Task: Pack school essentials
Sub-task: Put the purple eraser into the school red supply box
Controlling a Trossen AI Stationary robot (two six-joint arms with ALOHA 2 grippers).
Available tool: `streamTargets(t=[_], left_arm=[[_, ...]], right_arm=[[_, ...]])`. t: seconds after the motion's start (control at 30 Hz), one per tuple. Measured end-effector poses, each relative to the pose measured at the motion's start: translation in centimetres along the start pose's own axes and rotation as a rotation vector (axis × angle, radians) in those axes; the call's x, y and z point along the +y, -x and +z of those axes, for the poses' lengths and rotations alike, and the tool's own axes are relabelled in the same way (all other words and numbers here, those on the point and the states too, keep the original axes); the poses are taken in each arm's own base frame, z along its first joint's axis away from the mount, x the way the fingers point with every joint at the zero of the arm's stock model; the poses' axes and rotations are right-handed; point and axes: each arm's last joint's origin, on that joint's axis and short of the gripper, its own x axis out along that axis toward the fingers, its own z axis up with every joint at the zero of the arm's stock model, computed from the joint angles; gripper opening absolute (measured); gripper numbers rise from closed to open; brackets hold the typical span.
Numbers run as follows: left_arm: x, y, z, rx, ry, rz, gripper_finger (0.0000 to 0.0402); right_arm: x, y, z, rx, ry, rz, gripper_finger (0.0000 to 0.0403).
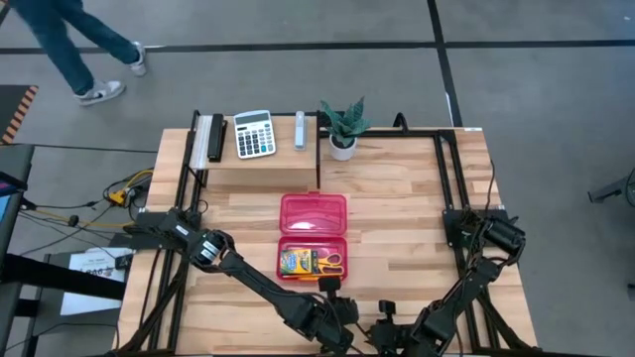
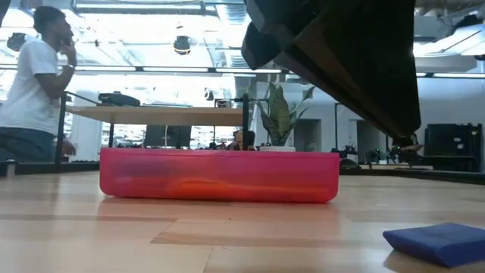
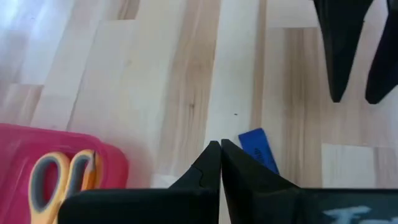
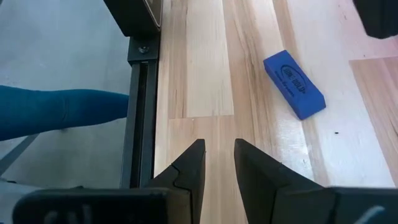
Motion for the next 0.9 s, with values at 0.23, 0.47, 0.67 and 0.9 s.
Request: streamTargets(t=[0.23, 0.47, 0.67, 0.9], left_arm=[[-0.8, 0.6, -0.8, 0.030, -0.023, -0.017, 0.0027], [-1.6, -0.2, -2.5, 0.076, -0.014, -0.092, 0.0133], [-1.4, -1.3, -3.3, 0.083, 0.045, -0.107, 0.0189], [-1.0, -2.0, -3.4, 0.091, 0.037, -0.124, 0.0193]], right_arm=[[-0.6, 0.0, 0.1, -0.089, -0.007, -0.119, 0.0107], [-2.0, -0.9, 1.2, -0.109, -0.031, -0.196, 0.0107], [-3.5, -1.9, 1.1, -0.080, -0.076, -0.203, 0.0107], [-4.4, -2.4, -0.3, -0.071, -0.130, -0.175, 0.0107]])
